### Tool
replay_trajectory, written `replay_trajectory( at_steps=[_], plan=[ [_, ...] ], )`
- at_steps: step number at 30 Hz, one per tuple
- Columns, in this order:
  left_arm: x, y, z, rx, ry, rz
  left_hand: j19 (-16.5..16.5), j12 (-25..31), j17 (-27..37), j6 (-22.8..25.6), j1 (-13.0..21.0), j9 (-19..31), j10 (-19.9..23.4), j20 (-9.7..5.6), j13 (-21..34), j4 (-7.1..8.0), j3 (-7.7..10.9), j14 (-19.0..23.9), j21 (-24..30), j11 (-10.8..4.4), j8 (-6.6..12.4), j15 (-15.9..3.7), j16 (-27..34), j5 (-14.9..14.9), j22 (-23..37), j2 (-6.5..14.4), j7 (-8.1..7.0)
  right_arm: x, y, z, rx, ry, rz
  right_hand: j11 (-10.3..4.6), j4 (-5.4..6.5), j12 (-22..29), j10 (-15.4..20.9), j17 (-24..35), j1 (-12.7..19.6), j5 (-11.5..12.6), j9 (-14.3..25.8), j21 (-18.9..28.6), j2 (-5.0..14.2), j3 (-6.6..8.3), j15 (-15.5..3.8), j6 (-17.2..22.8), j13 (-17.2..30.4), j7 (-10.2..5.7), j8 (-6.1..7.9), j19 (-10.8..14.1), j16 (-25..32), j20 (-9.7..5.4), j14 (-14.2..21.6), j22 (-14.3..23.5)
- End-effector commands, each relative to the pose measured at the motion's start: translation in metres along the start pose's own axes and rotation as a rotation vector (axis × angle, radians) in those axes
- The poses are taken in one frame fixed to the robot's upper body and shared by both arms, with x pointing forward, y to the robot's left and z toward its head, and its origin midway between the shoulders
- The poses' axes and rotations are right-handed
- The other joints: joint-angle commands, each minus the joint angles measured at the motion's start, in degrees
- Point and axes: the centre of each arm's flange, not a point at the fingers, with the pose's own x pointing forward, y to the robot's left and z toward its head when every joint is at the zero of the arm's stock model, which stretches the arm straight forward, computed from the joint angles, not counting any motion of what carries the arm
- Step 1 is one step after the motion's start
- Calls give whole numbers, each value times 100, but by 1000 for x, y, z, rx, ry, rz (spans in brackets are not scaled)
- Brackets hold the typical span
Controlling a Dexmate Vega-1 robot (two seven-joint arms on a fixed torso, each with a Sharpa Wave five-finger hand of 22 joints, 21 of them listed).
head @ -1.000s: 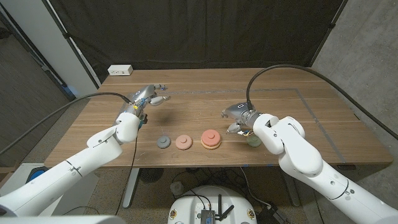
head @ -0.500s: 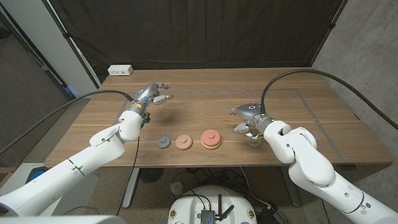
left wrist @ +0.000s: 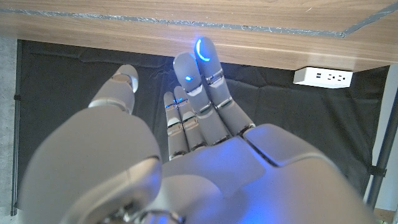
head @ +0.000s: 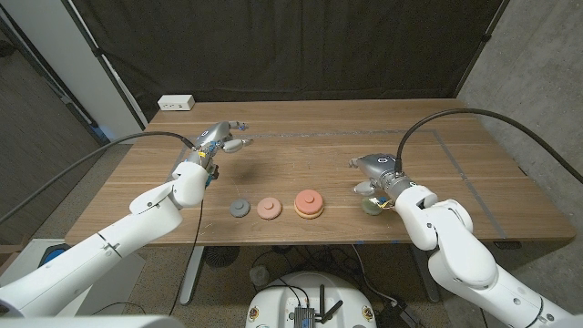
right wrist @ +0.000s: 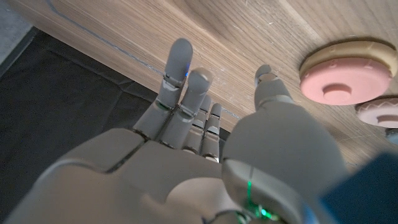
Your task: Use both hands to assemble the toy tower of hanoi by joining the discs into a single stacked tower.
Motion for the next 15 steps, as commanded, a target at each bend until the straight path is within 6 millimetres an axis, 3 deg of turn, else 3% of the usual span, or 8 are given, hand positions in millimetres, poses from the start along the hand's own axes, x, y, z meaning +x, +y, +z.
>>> replay_trajectory(
  at_steps=[1,15],
  plan=[
    [7,-2,6,12,-6,-6,-29,-2,3,-16,-26,27,1,-659,11,9,51,-51,52,4,19,-282,0,3,0,-20,-9,-11,15,-20,44,50,-36,26,-17,11,78,3,50,32,13,48,14,53,-110,18,37,12,-10,68,19,-496,-2,29],
    [8,-1,14,51,-12,-37,-34,5,0,-30,-26,26,2,-660,5,4,62,-64,63,-8,23,-282,5,5,-1,-27,-2,-16,29,-30,73,77,-36,-24,-22,50,207,47,116,38,16,73,30,86,-107,79,97,22,-3,70,87,-498,35,31]
  ],
)
